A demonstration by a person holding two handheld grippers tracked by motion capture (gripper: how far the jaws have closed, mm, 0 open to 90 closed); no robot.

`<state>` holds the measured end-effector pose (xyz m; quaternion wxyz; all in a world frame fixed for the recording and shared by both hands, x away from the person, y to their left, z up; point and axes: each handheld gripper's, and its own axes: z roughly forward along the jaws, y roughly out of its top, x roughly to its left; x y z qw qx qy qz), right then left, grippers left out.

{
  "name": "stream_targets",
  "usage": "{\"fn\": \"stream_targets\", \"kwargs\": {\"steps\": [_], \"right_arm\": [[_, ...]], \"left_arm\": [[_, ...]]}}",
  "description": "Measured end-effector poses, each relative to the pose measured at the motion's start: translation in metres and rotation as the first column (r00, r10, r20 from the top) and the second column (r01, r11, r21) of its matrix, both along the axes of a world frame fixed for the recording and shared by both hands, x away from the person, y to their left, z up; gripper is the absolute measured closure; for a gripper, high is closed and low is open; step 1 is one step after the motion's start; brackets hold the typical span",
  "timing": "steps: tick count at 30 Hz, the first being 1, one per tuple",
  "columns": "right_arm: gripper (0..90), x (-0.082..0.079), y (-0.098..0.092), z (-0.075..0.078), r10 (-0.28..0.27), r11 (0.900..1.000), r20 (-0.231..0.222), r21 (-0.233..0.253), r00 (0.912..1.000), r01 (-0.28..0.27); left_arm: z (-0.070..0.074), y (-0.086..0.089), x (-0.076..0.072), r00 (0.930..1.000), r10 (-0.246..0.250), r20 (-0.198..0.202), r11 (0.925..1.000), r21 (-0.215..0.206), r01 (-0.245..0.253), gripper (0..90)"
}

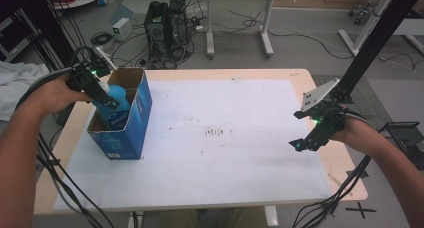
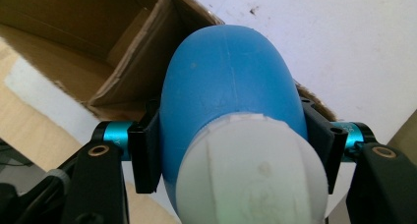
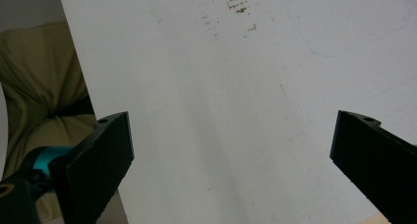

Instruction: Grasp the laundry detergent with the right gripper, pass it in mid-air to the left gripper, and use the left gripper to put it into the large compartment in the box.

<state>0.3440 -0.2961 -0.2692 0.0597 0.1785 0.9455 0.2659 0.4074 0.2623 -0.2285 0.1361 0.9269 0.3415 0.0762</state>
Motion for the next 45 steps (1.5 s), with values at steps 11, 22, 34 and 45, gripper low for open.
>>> {"fn": "stream_targets", "kwargs": {"steps": [11,22,34,45], "right_arm": [[1.7,0.001,0.003,-0.003,-0.001,1.000,-0.014,0.006,0.9999,0.001],[1.7,-0.001,0.000,-0.009,-0.001,1.000,-0.025,0.011,0.9997,0.001],[1.6,-0.002,0.005,-0.011,0.012,1.000,-0.031,0.012,0.9995,-0.011],[1.7,-0.005,0.005,-0.009,0.004,1.000,-0.028,0.013,0.9996,-0.003]], "left_arm": [[-0.029,-0.001,0.008,0.9938,-0.090,-0.064,0.9892,0.110,0.097,37.4],[-0.047,0.002,0.010,0.9940,-0.078,-0.077,0.9902,0.110,0.086,37.4],[-0.050,0.006,0.011,0.9942,-0.074,-0.077,0.9928,0.088,0.081,37.2],[-0.053,0.008,0.007,0.9996,0.021,-0.018,0.9997,-0.011,-0.021,31.9]]}}
